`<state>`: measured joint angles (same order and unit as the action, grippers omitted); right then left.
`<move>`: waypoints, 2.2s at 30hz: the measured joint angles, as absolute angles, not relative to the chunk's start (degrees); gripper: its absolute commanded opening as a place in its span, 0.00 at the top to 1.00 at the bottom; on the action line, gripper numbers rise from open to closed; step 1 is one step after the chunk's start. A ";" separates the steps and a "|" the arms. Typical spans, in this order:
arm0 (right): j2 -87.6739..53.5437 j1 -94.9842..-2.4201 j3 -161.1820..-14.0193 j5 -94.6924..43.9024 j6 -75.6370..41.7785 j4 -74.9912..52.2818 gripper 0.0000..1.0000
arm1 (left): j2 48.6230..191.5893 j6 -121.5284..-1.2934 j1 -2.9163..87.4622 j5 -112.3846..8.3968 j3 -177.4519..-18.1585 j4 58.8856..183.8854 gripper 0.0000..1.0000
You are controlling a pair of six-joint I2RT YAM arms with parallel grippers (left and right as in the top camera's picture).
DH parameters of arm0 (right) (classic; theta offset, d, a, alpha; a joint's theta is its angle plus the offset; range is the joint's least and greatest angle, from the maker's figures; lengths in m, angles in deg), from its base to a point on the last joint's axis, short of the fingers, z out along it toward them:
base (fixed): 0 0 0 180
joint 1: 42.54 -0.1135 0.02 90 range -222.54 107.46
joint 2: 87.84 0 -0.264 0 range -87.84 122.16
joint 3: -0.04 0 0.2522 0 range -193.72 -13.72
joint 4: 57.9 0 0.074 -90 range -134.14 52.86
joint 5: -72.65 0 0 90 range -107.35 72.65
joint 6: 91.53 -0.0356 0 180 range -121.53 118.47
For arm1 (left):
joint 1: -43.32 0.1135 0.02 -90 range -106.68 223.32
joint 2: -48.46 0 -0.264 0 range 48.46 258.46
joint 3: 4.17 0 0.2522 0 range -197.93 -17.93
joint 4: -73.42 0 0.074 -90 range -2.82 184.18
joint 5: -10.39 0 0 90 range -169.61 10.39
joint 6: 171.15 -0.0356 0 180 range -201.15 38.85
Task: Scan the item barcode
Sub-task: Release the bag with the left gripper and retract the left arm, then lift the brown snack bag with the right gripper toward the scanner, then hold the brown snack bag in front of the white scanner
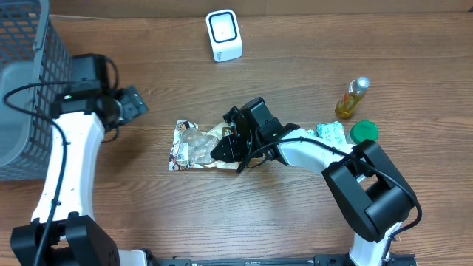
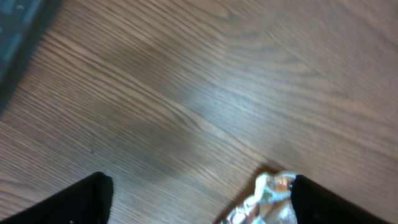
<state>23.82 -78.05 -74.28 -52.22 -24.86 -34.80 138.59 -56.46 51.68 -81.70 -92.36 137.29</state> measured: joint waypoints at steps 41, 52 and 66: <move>18.33 -72.69 -128.70 -35.92 23.37 21.84 0.89 | 138.59 -56.46 54.98 -79.16 -92.36 136.46 0.00; 19.32 -72.69 -128.86 -24.25 37.93 5.92 0.93 | 138.59 -56.46 54.98 -79.14 -92.36 136.43 0.01; 34.99 -72.52 -128.79 -15.00 46.63 -23.41 0.89 | 138.59 -56.46 54.98 -79.14 -92.36 136.46 0.00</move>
